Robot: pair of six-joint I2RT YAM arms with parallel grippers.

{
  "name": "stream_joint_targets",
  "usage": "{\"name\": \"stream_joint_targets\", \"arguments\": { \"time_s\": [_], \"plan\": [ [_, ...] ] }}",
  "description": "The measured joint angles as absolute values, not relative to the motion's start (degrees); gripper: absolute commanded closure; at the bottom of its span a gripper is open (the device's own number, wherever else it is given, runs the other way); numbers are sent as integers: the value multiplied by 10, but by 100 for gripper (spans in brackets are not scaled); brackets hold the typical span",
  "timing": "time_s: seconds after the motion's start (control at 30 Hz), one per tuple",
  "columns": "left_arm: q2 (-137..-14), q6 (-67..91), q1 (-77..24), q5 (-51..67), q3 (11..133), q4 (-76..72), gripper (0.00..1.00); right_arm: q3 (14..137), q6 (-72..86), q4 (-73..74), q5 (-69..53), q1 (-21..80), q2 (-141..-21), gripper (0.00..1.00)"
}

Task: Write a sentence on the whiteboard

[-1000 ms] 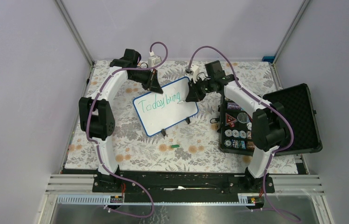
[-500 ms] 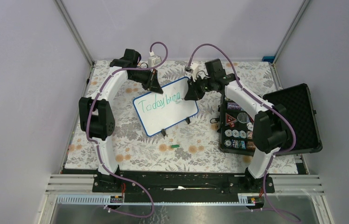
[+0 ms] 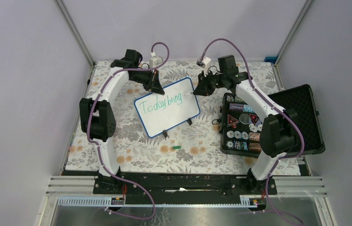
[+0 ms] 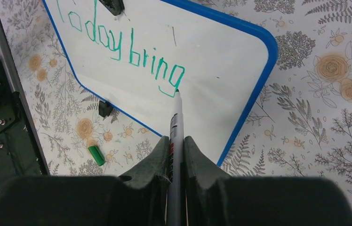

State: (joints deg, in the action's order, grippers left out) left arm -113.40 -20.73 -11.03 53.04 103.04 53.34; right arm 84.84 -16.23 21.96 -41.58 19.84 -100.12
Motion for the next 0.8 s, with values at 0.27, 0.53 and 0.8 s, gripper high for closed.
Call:
{"name": "stream_joint_targets", "arguments": {
  "time_s": [0.27,0.53,0.8],
  "plan": [
    [-1134,-208,-110,531,1030,533,100,841,-149,212,-417,176,-1001,100],
    [-1133,-208,-110,530,1030,533,100,828,-130,189,-417,168,-1001,100],
    [-1132,-209,-110,530,1027,531,100,827,-117,172,-417,168,-1004,100]
  ]
}}
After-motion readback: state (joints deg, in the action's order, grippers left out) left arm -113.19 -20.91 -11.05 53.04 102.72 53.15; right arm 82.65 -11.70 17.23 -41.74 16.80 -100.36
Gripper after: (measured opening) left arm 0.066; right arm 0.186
